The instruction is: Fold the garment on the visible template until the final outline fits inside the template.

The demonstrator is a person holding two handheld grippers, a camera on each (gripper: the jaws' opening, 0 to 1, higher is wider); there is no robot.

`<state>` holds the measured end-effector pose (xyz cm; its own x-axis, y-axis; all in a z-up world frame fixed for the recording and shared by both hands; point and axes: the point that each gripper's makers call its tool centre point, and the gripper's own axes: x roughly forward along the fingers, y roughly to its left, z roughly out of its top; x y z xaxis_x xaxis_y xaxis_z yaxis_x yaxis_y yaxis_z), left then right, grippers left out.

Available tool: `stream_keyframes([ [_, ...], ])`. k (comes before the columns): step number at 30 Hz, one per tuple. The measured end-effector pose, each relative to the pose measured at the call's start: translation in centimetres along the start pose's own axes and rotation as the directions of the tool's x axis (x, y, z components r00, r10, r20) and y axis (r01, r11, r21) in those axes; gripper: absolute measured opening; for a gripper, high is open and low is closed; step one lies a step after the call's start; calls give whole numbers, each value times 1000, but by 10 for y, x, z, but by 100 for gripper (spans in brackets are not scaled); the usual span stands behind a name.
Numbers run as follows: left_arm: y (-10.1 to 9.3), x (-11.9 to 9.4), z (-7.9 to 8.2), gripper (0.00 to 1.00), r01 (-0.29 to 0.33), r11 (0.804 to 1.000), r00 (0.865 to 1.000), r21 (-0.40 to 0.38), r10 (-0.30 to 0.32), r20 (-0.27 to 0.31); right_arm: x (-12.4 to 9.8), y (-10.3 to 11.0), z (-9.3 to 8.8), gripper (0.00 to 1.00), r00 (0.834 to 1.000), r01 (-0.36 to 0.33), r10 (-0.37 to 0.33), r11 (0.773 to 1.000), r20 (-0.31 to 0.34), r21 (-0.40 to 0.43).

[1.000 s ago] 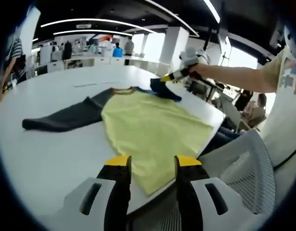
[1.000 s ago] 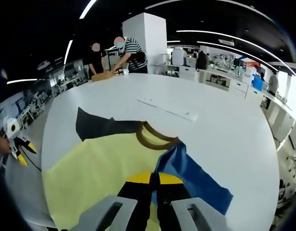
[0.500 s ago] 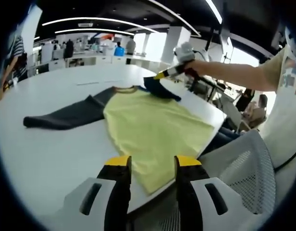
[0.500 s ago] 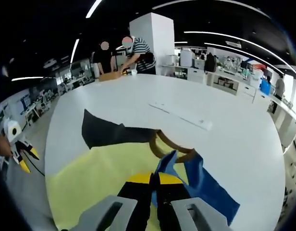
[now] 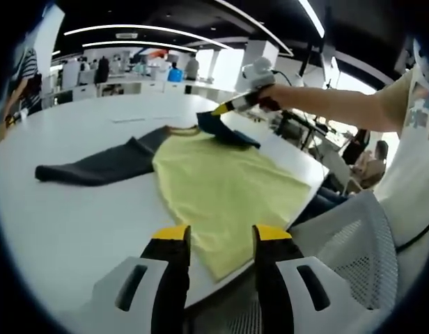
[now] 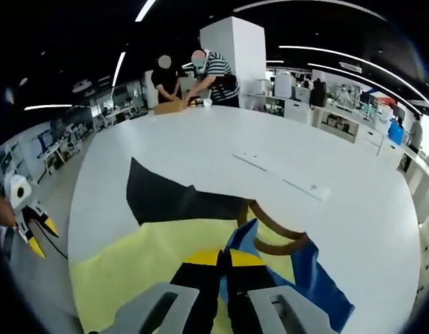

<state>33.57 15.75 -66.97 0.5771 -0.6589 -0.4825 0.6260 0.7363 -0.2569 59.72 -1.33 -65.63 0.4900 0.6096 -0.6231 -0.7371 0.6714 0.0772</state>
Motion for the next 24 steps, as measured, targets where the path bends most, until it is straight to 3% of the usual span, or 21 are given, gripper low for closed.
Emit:
stream_keyframes([
  [24, 5, -2, 4, 33, -8, 999, 1000, -32, 9, 29, 66, 44, 9, 0, 995, -80, 79, 997, -57, -20],
])
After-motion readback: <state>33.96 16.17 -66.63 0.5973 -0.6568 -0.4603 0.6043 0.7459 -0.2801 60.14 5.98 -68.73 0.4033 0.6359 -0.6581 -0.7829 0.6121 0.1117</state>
